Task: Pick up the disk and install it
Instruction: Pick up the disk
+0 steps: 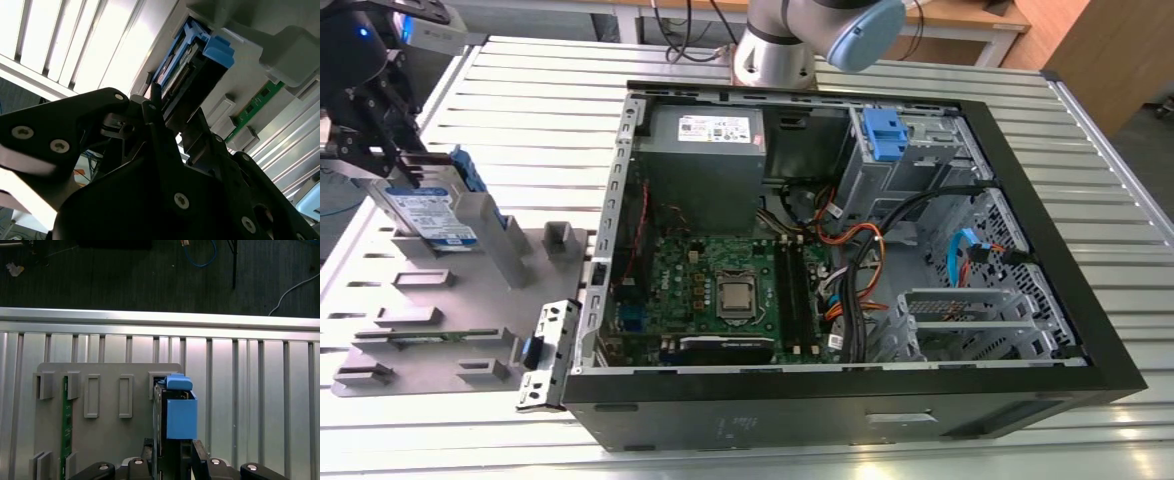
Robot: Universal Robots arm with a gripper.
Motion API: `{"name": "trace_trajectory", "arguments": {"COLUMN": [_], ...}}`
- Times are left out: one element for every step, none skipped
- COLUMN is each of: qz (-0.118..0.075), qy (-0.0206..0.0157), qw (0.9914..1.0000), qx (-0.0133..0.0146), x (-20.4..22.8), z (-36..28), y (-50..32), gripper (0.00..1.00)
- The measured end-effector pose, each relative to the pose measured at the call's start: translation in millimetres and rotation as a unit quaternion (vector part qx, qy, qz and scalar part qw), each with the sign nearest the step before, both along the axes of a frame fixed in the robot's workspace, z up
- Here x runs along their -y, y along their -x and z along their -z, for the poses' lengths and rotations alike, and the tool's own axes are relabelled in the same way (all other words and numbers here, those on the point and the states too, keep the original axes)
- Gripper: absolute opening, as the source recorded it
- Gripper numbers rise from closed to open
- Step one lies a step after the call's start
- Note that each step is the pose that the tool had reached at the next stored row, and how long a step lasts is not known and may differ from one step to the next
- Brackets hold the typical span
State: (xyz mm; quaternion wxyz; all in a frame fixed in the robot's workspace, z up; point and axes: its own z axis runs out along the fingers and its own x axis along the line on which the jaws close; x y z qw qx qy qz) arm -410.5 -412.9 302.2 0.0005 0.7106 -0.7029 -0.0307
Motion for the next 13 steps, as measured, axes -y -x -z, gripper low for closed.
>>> {"name": "trace_trajectory", "arguments": {"qz": [0.0,0.0,0.0,0.0,0.0,0.0,0.0,0.0,0.0,0.0,0.0,0.0,0.0], "qy": [0.0,0.0,0.0,0.0001,0.0001,0.0001,0.0,0.0,0.0,0.0,0.0,0.0,0.0], "qw": [1.0,1.0,1.0,1.0,1.0,1.0,1.0,1.0,1.0,1.0,1.0,1.0,1.0], "qx": [0.0,0.0,0.0,-0.0001,-0.0001,0.0,-0.0001,0.0,0.0,0.0,0.0,0.0,0.0], "x": [0.0,0.0,0.0,0.0,0.0,0.0,0.0,0.0,0.0,0.0,0.0,0.0,0.0], "z": [0.0,0.0,0.0,-0.1,-0.1,0.0,0.0,0.0,0.0,0.0,0.0,0.0,0.0], "y": [0.0,0.0,-0.1,-0.1,-0.1,-0.2,-0.2,-0.2,-0.3,-0.3,-0.3,-0.7,-1.1], "gripper": [0.42,0.42,0.42,0.41,0.41,0.35,0.35,0.35,0.35,0.35,0.35,0.35,0.35]}}
